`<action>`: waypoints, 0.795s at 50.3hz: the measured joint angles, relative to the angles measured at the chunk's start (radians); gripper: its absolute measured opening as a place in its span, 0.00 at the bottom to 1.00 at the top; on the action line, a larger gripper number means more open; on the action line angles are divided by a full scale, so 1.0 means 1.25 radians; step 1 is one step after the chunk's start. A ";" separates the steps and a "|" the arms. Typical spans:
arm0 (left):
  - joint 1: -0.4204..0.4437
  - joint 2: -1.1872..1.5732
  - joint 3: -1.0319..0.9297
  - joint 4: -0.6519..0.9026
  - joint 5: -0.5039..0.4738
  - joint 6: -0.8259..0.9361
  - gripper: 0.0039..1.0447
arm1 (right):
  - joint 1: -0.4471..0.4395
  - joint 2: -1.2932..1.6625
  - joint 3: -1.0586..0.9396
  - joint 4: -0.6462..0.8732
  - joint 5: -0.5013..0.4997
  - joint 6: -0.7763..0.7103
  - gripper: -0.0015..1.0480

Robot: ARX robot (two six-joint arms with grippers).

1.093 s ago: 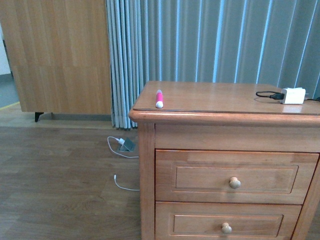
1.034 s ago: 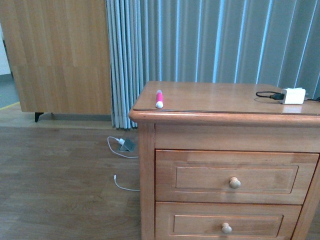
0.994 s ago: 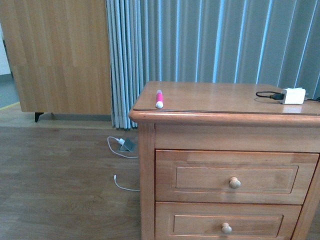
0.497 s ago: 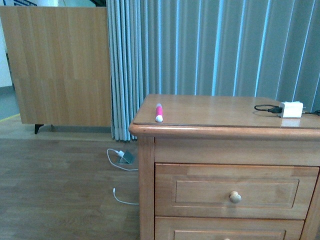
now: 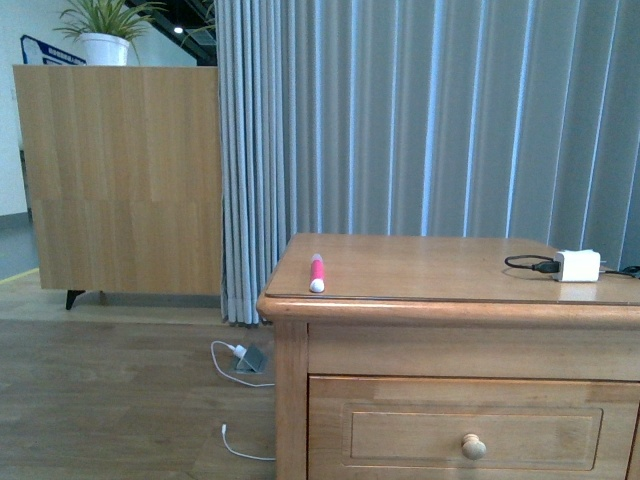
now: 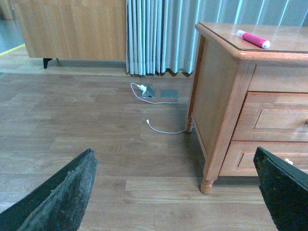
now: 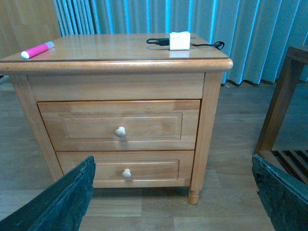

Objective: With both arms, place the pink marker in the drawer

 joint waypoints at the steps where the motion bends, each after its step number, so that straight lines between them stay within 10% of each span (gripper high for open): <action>1: 0.000 0.000 0.000 0.000 0.000 0.000 0.94 | 0.000 0.000 0.000 0.000 0.000 0.000 0.92; 40: 0.000 0.000 0.000 0.000 0.000 0.000 0.94 | -0.035 0.150 0.041 -0.056 -0.055 0.104 0.92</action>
